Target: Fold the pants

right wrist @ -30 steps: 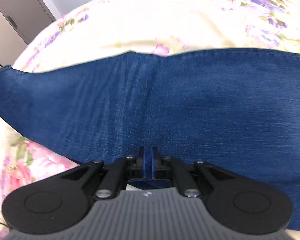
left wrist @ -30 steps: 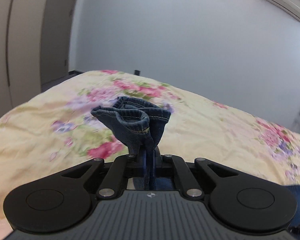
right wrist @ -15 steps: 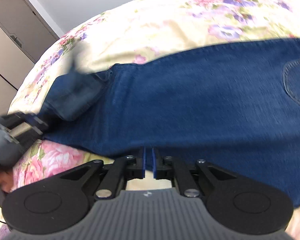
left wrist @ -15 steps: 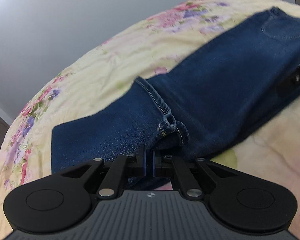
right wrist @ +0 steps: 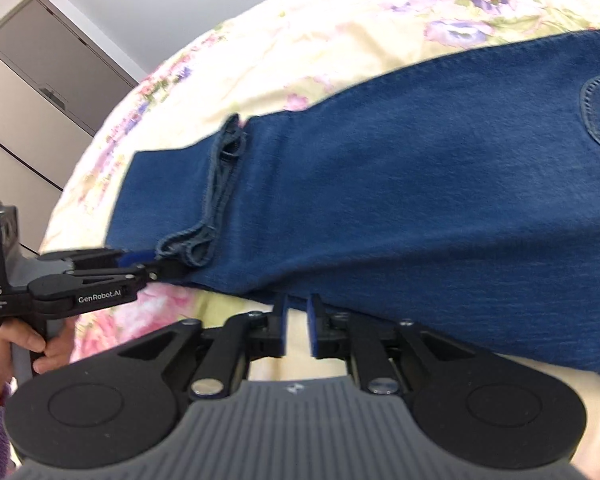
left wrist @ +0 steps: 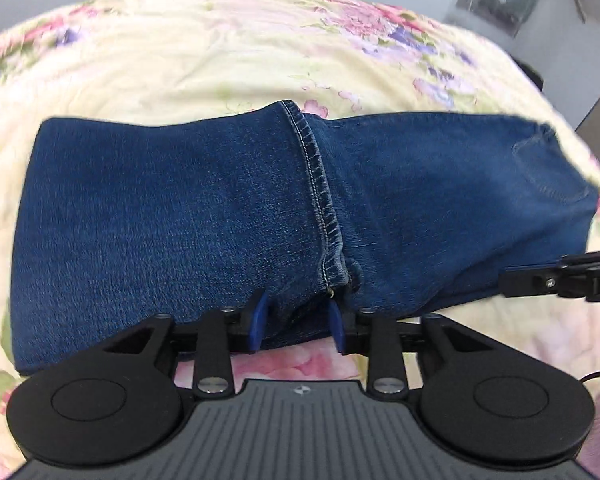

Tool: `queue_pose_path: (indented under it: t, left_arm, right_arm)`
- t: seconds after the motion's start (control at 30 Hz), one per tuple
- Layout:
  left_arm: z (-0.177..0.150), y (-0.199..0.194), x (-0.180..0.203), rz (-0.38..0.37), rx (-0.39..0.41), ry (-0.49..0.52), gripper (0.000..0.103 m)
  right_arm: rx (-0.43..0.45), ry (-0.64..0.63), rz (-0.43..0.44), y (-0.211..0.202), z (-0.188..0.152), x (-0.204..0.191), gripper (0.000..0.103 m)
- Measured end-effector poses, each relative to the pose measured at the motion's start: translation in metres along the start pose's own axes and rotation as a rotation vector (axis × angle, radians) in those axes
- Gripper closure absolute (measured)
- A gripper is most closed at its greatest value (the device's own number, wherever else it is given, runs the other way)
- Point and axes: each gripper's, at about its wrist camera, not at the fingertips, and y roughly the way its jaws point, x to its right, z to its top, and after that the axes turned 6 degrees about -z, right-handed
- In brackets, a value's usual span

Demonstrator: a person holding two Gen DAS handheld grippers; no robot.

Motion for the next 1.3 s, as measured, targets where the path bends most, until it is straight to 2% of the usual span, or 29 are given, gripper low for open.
queue_pose_path:
  t: [0.07,0.17,0.23,0.37,0.53,0.7,0.93,1.0,1.17,1.3]
  left_arm:
    - [-0.002,-0.005,-0.008,-0.092,0.012,-0.063,0.047]
    - [-0.003,-0.018,-0.018,-0.129,0.042,-0.110,0.047]
    - [-0.004,-0.032,-0.025,-0.111,0.077,-0.119,0.047]
    - [-0.002,-0.054,-0.037,-0.040,0.123,-0.117,0.047]
    - [-0.007,-0.070,-0.053,0.045,0.179,-0.125,0.047]
    - [-0.014,-0.071,-0.068,0.048,0.190,-0.123,0.047]
    - [-0.020,-0.067,-0.076,0.030,0.199,-0.117,0.047]
    - [-0.021,-0.067,-0.077,0.028,0.203,-0.123,0.047]
    - [-0.023,-0.070,-0.081,0.023,0.214,-0.136,0.047]
    - [-0.024,-0.076,-0.082,0.024,0.231,-0.140,0.047]
  right_arm:
    - [0.012,0.012,0.030,0.002,0.003,-0.009,0.076]
    - [0.009,0.059,0.082,0.011,0.008,-0.021,0.070]
    - [-0.007,0.106,0.125,0.022,0.010,-0.029,0.069]
    - [-0.033,0.186,0.181,0.045,0.012,-0.041,0.055]
    - [-0.108,0.353,0.259,0.077,0.006,-0.046,0.055]
    - [-0.115,0.414,0.291,0.095,0.001,-0.061,0.058]
    - [-0.103,0.516,0.289,0.109,-0.002,-0.055,0.058]
    - [-0.107,0.545,0.262,0.111,-0.007,-0.053,0.061]
    - [-0.066,0.633,0.277,0.112,-0.018,-0.046,0.065]
    - [0.062,0.578,0.289,0.093,-0.012,-0.051,0.065]
